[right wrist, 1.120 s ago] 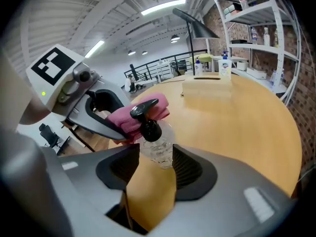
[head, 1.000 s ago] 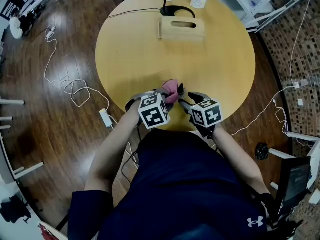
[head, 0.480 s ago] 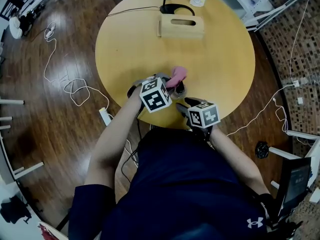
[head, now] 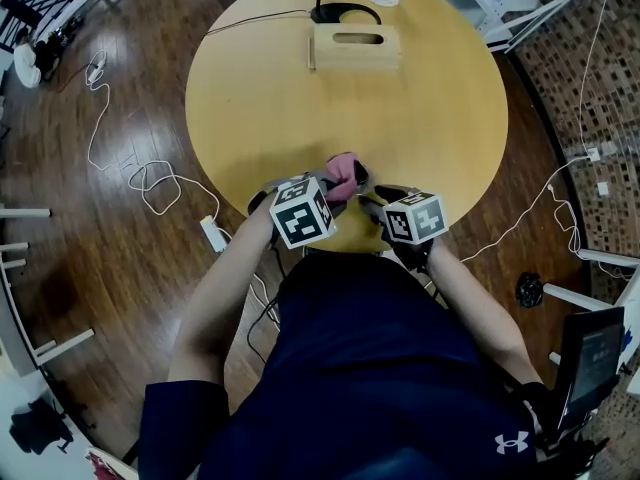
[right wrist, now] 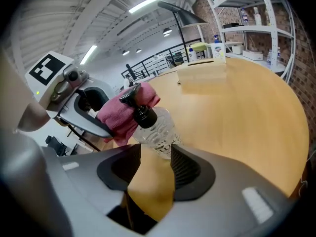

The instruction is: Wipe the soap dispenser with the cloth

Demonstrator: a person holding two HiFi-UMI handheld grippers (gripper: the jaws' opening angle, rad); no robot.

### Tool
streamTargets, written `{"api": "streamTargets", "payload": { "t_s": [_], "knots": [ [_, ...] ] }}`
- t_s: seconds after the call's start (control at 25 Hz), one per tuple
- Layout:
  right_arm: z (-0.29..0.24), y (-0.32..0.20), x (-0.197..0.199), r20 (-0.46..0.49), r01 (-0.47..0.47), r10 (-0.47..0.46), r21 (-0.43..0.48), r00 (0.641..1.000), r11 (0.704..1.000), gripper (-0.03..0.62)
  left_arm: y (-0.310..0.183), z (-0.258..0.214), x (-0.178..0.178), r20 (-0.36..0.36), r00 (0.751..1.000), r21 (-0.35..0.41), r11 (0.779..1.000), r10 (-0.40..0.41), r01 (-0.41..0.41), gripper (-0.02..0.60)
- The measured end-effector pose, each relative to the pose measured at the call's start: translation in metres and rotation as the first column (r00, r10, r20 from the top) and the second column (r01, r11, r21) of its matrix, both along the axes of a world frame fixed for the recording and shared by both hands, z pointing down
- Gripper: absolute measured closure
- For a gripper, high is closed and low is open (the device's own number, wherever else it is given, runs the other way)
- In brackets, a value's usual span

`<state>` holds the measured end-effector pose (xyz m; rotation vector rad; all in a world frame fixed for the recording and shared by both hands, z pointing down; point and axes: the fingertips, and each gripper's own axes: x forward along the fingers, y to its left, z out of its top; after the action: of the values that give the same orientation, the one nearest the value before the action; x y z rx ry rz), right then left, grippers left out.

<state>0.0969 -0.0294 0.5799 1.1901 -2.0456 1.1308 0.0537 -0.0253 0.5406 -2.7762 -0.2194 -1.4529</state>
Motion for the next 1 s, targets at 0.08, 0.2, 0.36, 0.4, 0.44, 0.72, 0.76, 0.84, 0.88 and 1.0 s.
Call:
{"api": "streamTargets", "payload": {
  "t_s": [0.08, 0.2, 0.36, 0.4, 0.44, 0.72, 0.76, 0.84, 0.88, 1.0],
  "knots": [
    [-0.003, 0.002, 0.003, -0.023, -0.009, 0.009, 0.019, 1.0, 1.0, 0.399, 0.002, -0.003, -0.003, -0.024, 0.999, -0.015, 0.999, -0.042, 0.042, 0.476],
    [-0.013, 0.004, 0.003, -0.039, -0.03, 0.032, 0.053, 0.999, 0.998, 0.404, -0.031, -0.008, -0.012, -0.073, 0.971, -0.007, 0.974, -0.228, 0.228, 0.475],
    [-0.009, 0.008, -0.016, -0.046, 0.002, -0.001, 0.022, 0.999, 1.0, 0.404, -0.07, -0.005, 0.001, -0.111, 0.96, 0.031, 0.964, -0.259, 0.264, 0.474],
    [-0.005, 0.009, -0.02, -0.052, 0.013, -0.013, 0.009, 0.999, 1.0, 0.404, -0.066, -0.001, 0.007, -0.101, 0.972, 0.022, 0.977, -0.21, 0.213, 0.474],
    [-0.001, 0.008, -0.02, -0.059, 0.019, -0.018, 0.003, 0.998, 1.0, 0.404, -0.059, 0.003, 0.011, -0.085, 0.983, 0.01, 0.986, -0.163, 0.164, 0.474],
    [-0.003, -0.002, 0.012, -0.119, 0.013, 0.002, 0.118, 0.993, 0.993, 0.419, -0.025, 0.007, 0.01, -0.07, 0.991, -0.068, 0.991, -0.117, 0.112, 0.474],
    [-0.005, -0.001, 0.014, -0.129, 0.021, -0.003, 0.14, 0.992, 0.99, 0.396, -0.022, 0.007, 0.008, -0.072, 0.99, -0.07, 0.99, -0.124, 0.119, 0.474],
    [-0.009, 0.0, 0.011, -0.161, 0.048, -0.02, 0.173, 0.987, 0.984, 0.292, -0.024, 0.007, 0.006, -0.081, 0.982, -0.064, 0.984, -0.169, 0.164, 0.474],
    [-0.012, -0.002, 0.006, -0.186, 0.064, -0.028, 0.189, 0.982, 0.98, 0.276, -0.029, 0.006, 0.006, -0.088, 0.975, -0.055, 0.978, -0.205, 0.201, 0.474],
    [-0.016, -0.017, -0.007, -0.257, 0.085, -0.025, 0.225, 0.966, 0.971, 0.266, -0.046, 0.003, 0.01, -0.103, 0.955, -0.019, 0.961, -0.277, 0.276, 0.474]
  ]
}}
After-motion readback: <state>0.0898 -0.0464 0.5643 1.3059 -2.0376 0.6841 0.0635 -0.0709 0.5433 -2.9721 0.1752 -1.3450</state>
